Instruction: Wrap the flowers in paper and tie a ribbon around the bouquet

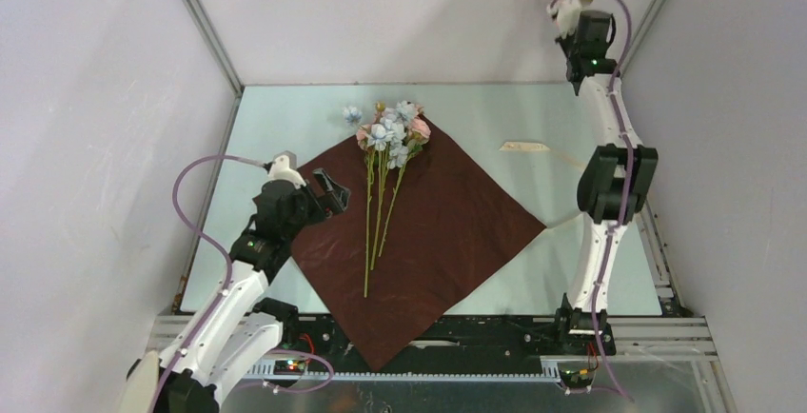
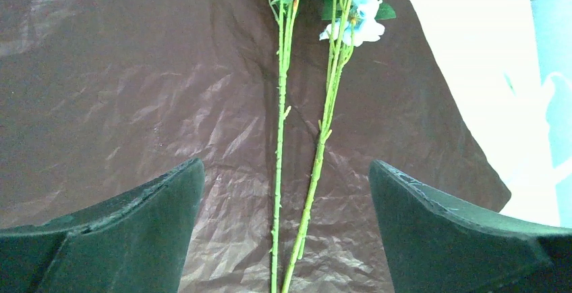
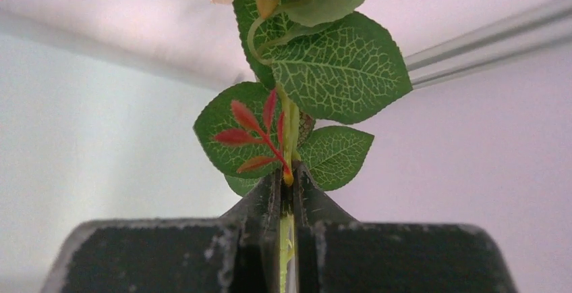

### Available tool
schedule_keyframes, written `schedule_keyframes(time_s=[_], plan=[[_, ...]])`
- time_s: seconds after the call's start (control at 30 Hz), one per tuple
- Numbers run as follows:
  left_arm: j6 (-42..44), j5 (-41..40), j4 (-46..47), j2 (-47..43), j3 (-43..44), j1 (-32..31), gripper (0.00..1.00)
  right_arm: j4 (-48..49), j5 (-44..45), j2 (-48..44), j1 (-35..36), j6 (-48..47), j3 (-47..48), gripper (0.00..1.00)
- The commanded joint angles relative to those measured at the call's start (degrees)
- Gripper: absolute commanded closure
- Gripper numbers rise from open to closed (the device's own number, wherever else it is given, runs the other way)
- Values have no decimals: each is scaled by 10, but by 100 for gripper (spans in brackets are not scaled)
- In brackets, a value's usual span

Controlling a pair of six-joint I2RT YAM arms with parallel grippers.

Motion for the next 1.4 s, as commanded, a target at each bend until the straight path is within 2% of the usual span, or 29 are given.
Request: schedule_keyframes(time_s=[0.0,0.2,0.27,0.3,0.37,0.47,0.53,0.57,0.63,0.67,0.83,0.97,1.07,1.2,1.37], plan=[[-13,7,2,-14,4,1,2,216,108,-202,49,85,-60,100],[-24,10,-12,-13,10,1,2,123,104,-350,141,331,-96,100],[-23,8,-22,-11,14,1,2,115,63,-390,160,431,-115,100],[-23,9,-24,-13,13,1,2,108,8,-402,169,488,-120,100],[-27,9,-23,-19,6,1,2,103,-57,-433,190,542,-142,100],[-38,7,-6,-30,-16,1,2,73,-76,-478,238,645,-220,100],[-47,14,11,-29,-25,1,2,16,-87,-494,253,791,-275,100],[-49,24,22,-24,-27,1,2,24,-102,-504,257,826,-339,100],[-48,49,36,-9,-29,1,2,105,-143,-509,276,897,-440,100],[-48,61,40,4,-29,1,2,131,-143,-505,295,923,-462,100],[-55,114,106,66,-43,5,2,159,-100,-388,379,937,-489,100],[-63,160,179,137,-48,10,2,201,-125,-279,396,951,-487,100],[-64,179,218,197,-47,10,2,216,-138,-194,400,936,-451,100],[-66,203,252,253,-39,10,2,176,-90,-129,423,876,-398,100],[-71,219,291,307,-39,9,2,173,-91,-78,432,896,-396,100]])
